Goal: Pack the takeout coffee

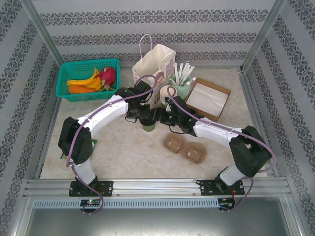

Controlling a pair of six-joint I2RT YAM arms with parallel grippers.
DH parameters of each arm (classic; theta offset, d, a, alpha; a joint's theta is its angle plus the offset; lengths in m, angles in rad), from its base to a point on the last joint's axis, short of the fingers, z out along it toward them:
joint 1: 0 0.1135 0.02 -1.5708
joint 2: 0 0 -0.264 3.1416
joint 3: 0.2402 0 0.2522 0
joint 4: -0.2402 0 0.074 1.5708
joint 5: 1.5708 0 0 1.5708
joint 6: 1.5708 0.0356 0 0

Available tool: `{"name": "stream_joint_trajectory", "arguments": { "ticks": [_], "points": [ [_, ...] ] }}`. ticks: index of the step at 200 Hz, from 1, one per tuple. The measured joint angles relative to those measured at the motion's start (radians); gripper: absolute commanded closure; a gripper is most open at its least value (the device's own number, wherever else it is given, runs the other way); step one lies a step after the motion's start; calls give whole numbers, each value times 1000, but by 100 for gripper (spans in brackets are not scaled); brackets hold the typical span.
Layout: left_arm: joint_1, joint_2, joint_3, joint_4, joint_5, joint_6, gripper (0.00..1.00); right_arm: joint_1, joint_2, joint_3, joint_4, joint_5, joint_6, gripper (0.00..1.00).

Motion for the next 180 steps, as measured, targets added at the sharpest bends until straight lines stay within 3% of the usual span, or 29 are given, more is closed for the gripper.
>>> {"name": "stream_joint_trajectory", "arguments": {
  "ticks": [59,117,141,180],
  "points": [
    [0,0,2,-6,17,6,97,0,41,46,-94,10,-1,36],
    [0,0,2,-6,21,6,97,0,77,69,-119,-1,0,41],
    [0,0,2,-6,28,6,94,0,90,79,-119,-11,0,46],
    [10,-13,-15,11,55,9,89,9,93,102,-156,-4,-10,45]
  ]
}}
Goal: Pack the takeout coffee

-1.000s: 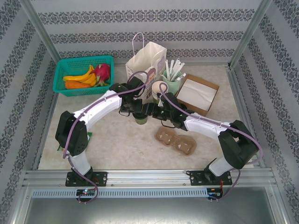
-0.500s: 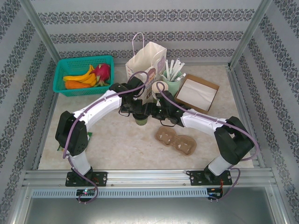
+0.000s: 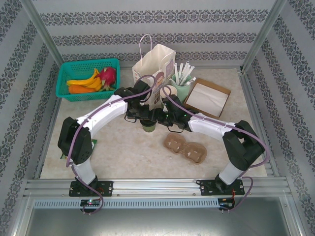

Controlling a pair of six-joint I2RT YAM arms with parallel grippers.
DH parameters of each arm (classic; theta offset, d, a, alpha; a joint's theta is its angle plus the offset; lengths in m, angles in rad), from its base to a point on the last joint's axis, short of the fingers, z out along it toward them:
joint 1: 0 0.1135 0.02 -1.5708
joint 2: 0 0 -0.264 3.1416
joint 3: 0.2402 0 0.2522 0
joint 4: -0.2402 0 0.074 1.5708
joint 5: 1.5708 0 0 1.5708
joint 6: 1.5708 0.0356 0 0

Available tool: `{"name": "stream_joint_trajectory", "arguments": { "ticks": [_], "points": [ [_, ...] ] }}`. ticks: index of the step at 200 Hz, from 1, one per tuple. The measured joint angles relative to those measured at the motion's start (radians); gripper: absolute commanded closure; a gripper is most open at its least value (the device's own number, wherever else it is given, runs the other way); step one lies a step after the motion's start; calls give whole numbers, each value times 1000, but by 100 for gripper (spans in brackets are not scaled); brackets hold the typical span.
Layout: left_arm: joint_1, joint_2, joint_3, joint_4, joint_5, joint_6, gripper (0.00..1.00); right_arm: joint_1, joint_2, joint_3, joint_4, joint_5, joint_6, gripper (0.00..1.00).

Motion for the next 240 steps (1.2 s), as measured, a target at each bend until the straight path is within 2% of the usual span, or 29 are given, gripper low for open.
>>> {"name": "stream_joint_trajectory", "arguments": {
  "ticks": [37,72,116,158,171,190,215,222,240],
  "points": [
    [3,-59,-50,19,16,2,82,18,7,32,-49,18,-20,44],
    [5,-197,-112,93,54,11,71,25,19,53,-67,33,-21,44],
    [53,-317,-210,159,11,-21,40,33,28,74,-88,44,-26,39],
    [173,-332,-359,188,-28,-115,14,40,31,96,-132,61,-49,35],
    [209,-332,-394,190,-35,-150,0,40,31,103,-145,63,-55,33],
    [244,-327,-424,192,-43,-183,0,40,31,104,-155,64,-65,29],
    [250,-285,-431,203,-38,-212,0,44,31,108,-172,78,-82,15],
    [250,-269,-434,209,-38,-219,0,50,31,108,-177,84,-90,3],
    [250,-232,-440,222,-36,-235,0,63,31,108,-182,95,-106,2]
  ]
}}
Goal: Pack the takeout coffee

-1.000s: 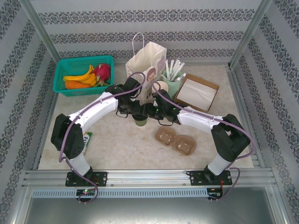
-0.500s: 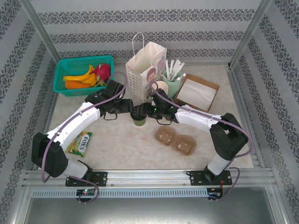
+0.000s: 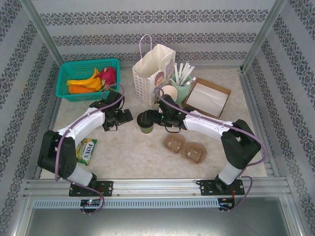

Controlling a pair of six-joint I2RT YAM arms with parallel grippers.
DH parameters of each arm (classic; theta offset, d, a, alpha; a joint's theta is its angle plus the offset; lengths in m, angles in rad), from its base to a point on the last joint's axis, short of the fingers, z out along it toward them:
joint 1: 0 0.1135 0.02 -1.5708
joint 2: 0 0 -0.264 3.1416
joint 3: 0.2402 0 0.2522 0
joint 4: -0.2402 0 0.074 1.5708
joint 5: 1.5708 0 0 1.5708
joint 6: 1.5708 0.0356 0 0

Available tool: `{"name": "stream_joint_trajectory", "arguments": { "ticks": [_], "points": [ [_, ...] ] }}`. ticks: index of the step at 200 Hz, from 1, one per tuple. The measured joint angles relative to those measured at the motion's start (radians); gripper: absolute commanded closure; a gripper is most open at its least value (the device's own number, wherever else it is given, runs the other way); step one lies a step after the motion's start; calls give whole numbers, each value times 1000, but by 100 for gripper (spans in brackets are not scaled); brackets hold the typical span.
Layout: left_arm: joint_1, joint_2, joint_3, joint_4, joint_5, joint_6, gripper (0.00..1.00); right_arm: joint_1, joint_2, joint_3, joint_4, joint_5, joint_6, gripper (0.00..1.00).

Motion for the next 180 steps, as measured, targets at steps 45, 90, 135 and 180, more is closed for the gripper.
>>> {"name": "stream_joint_trajectory", "arguments": {
  "ticks": [45,90,135,180],
  "points": [
    [0,47,-13,34,36,-27,0,31,-1,1,6,22,-28,2],
    [0,56,-13,53,56,-32,0,61,-22,1,11,107,-46,2],
    [0,56,-13,52,58,-32,0,67,-86,-1,53,127,-71,2],
    [0,56,-13,52,61,-32,0,94,-60,7,53,121,-110,2]
  ]
}}
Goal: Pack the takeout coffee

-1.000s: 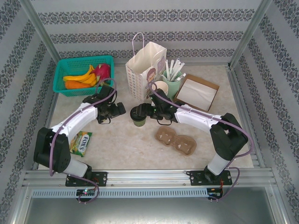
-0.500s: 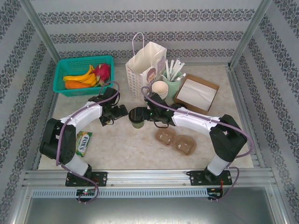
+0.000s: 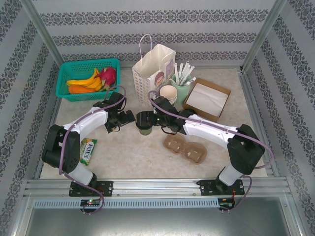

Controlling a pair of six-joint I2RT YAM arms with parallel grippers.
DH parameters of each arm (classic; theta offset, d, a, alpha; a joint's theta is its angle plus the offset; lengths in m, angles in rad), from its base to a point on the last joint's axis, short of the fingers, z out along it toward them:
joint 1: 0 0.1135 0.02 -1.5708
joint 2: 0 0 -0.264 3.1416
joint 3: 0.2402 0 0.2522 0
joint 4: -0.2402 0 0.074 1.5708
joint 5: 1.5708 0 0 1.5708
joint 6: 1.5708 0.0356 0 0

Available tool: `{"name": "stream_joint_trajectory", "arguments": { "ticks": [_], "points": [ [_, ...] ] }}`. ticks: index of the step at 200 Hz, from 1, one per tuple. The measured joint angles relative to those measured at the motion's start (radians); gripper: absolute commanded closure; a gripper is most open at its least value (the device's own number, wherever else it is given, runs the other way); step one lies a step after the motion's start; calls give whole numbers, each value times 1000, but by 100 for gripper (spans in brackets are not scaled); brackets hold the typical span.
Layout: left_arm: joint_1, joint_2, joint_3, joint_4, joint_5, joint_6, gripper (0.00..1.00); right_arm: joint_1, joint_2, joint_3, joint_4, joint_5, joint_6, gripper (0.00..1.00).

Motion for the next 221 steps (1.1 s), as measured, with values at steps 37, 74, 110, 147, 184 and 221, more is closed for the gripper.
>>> {"name": "stream_joint_trajectory", "arguments": {
  "ticks": [37,74,110,147,184,221],
  "points": [
    [0,0,0,0,2,0,0,6,43,11,-21,0,-18,2],
    [0,0,0,0,5,0,0,6,57,25,-42,0,-22,2],
    [0,0,0,0,10,0,0,6,83,50,-53,-16,-23,2],
    [0,0,0,0,12,1,0,6,98,54,-65,-19,-23,2],
    [0,0,0,0,12,1,0,6,109,56,-85,-12,-21,6],
    [0,0,0,0,16,1,0,6,114,69,-94,0,-15,18]
  ]
}}
